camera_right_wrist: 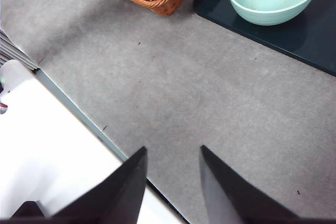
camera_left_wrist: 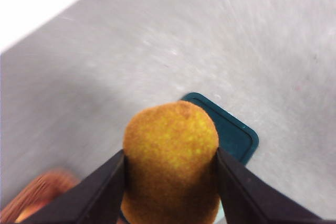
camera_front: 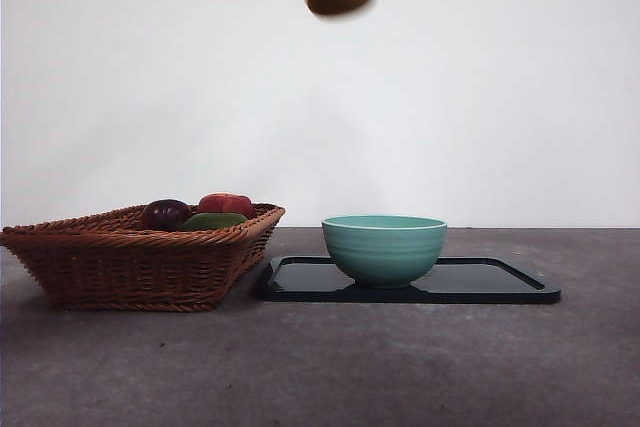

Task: Pick up the wifruite, put it on the bowl, pick up the plate, put it on desk

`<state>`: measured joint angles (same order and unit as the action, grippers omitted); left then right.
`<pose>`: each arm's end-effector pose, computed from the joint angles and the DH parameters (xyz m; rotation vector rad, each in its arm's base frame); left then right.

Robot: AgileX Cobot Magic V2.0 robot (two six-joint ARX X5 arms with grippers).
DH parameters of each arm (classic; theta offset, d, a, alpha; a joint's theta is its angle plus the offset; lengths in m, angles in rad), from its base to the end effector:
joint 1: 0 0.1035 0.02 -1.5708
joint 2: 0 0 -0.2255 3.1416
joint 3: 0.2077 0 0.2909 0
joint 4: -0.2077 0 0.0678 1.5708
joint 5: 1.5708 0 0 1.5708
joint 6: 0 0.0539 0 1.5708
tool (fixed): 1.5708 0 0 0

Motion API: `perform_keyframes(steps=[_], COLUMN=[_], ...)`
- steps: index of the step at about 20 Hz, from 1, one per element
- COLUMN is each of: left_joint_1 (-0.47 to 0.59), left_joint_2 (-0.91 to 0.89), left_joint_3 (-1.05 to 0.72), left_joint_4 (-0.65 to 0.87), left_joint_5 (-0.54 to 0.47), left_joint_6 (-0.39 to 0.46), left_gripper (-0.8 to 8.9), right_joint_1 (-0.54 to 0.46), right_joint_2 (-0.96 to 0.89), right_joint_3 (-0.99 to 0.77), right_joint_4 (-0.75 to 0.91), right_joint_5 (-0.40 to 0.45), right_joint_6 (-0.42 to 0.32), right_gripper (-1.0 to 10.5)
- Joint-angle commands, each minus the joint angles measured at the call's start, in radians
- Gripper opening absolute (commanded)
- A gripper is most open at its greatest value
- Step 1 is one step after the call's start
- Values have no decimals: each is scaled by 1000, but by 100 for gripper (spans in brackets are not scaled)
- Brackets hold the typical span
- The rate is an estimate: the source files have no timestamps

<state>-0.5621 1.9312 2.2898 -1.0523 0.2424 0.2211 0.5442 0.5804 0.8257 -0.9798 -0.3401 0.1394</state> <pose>0.3632 -0.2441 0.3938 0.3139 0.6161 -0.8475 0.1456 0.1091 0.2750 0.0470 0.8108 0.7884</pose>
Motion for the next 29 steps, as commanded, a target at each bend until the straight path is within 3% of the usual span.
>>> perform_keyframes(steps=[1,7,12,18,22,29], left_joint_1=[33,120,144,166,171,172], left_joint_2=[-42,-170,-248,-360,-369,-367], left_joint_3=[28,10,-161,-587,-779,-1024], left_joint_4=[-95,-313,-304,-25,116,439], left_joint_5=[5,5,5,-2,-181,-267], left_joint_6=[-32,-75,-90,-190,-234,-371], left_gripper=[186,186,185,185,186,186], right_joint_1=[9,9,9,9,9,9], right_joint_2=[3,3,3,4,4,4], right_joint_3=[10,10,10,10,10,10], right_joint_4=[10,19,57,60,60,60], right_joint_5=[0,0,0,0,0,1], right_joint_6=[4,-21,-24,-23,-23,-19], right_gripper=[160,160,160,160,160,160])
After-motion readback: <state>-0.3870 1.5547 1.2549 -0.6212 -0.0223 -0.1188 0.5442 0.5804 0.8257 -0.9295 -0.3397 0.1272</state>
